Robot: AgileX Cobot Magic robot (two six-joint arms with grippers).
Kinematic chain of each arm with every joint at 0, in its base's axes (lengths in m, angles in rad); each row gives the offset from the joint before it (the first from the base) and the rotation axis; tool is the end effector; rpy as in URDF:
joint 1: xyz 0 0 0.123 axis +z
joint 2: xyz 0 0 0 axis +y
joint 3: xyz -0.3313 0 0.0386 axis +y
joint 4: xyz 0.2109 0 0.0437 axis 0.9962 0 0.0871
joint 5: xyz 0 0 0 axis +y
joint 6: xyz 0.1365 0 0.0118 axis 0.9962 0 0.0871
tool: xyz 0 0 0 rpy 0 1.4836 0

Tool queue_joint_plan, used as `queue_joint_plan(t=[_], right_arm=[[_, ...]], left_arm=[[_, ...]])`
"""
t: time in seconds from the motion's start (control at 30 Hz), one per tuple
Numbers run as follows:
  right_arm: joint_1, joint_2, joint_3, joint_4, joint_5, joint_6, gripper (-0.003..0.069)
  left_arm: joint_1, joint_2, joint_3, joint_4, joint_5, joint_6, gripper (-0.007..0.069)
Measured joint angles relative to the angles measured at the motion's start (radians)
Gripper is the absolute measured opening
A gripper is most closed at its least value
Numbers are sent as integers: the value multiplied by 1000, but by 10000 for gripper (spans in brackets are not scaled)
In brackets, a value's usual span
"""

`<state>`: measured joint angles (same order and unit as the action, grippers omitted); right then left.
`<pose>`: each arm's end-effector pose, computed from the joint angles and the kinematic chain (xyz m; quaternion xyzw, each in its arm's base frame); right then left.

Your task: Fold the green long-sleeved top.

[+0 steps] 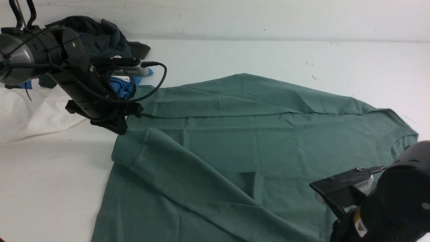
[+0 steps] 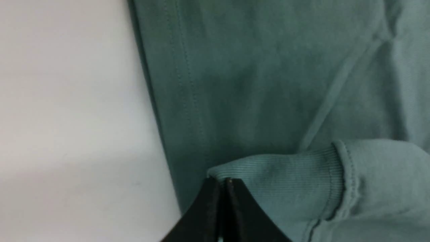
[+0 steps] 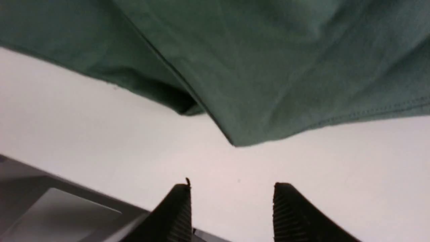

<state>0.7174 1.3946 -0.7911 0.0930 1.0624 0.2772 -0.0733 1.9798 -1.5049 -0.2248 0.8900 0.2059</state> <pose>0.1264 0.1250 0.2357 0.1959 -0.9798 -0.0337 0.0228 0.4123 -0.0541 0.2253 0.0802 0.9814 -0.0867 0.1512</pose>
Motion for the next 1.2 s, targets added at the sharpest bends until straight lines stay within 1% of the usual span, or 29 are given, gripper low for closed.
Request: queue_joint_plan(t=[0.07, 0.13, 0.17, 0.2, 0.27, 0.33, 0.37, 0.43, 0.5, 0.53, 0.57, 0.6, 0.63, 0.73, 0.8, 0.9, 0.97, 1.13, 1.2], right_arm=[[0, -8, 0, -56, 14, -1, 349], [0, -24, 0, -163, 2, 35, 355], [-1, -26, 0, -174, -2, 48, 356], [-10, -37, 0, -257, -18, 100, 356], [-38, -45, -12, -372, -30, 177, 356], [-97, -43, -48, -440, -41, 240, 356], [-135, -37, -77, -451, -44, 248, 356], [-210, -14, -140, -424, -45, 215, 356], [-285, 26, -205, -338, -44, 120, 356], [-335, 64, -253, -248, -38, 24, 356], [-341, 70, -259, -235, -37, 9, 356], [-374, 111, -301, -139, -32, -89, 356], [-386, 140, -328, -78, -27, -157, 356], [-375, 222, -396, 61, -26, -333, 358], [-349, 270, -445, 94, -39, -398, 370], [-316, 334, -504, 104, -62, -424, 394], [-289, 409, -574, 106, -71, -434, 428], [-241, 552, -700, 106, -58, -456, 486], [-225, 612, -750, 106, -44, -461, 496]], left_arm=[[0, 0, 0, 23, 4, -4, -3], [0, 0, 0, 28, 7, -5, -3], [0, 0, 0, 28, 7, -5, -3], [0, 0, 0, 29, 9, -6, -3], [0, 0, 0, 31, 15, -6, -3], [0, 0, 0, 32, 20, -6, -3], [0, 0, 0, 31, 21, -6, -3], [0, 0, 0, 26, 23, -6, -3], [0, 0, 0, 18, 23, -7, -3], [0, 0, 0, 13, 24, -7, -3], [0, 0, 0, 12, 26, -7, -3], [0, 0, 0, 9, 28, -7, -3], [0, 0, 0, 9, 30, -7, -3], [0, 0, 0, 5, 35, -7, -3], [0, 0, 0, 4, 35, -7, -3], [0, 0, 0, 4, 35, -7, -3], [0, 0, 0, 4, 35, -7, -3], [0, 0, 0, 3, 36, -7, -3], [0, 0, 0, 3, 40, -7, -3]])
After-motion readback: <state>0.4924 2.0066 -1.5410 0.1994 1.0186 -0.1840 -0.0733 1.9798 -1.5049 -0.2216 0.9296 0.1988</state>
